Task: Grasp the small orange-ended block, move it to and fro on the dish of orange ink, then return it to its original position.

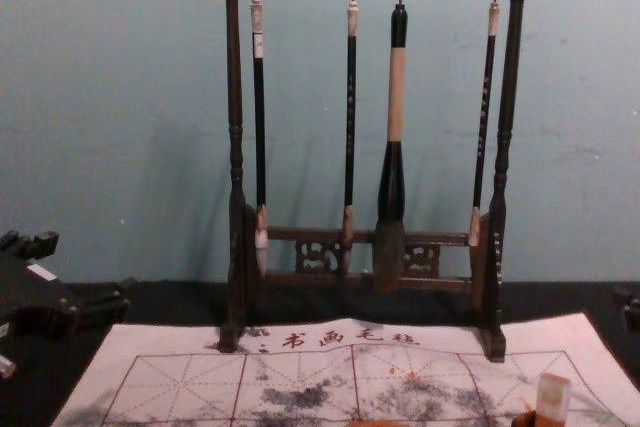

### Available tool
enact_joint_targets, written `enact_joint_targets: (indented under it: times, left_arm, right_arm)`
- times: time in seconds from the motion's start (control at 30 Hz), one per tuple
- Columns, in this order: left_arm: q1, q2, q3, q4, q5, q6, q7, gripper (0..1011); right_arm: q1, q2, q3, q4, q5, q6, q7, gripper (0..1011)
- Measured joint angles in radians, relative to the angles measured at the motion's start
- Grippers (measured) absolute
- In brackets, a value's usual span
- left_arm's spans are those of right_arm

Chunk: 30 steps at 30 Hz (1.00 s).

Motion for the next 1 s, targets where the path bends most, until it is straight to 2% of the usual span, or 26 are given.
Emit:
enact_joint_targets:
  times: [1.0]
  left_arm:
    - [0.0,0.0,0.0,0.0,0.0,0.0,0.0,1001]
  right_arm:
    - [0.002,0.002,-0.002,0.001,0.001,0.001,-0.001,1002]
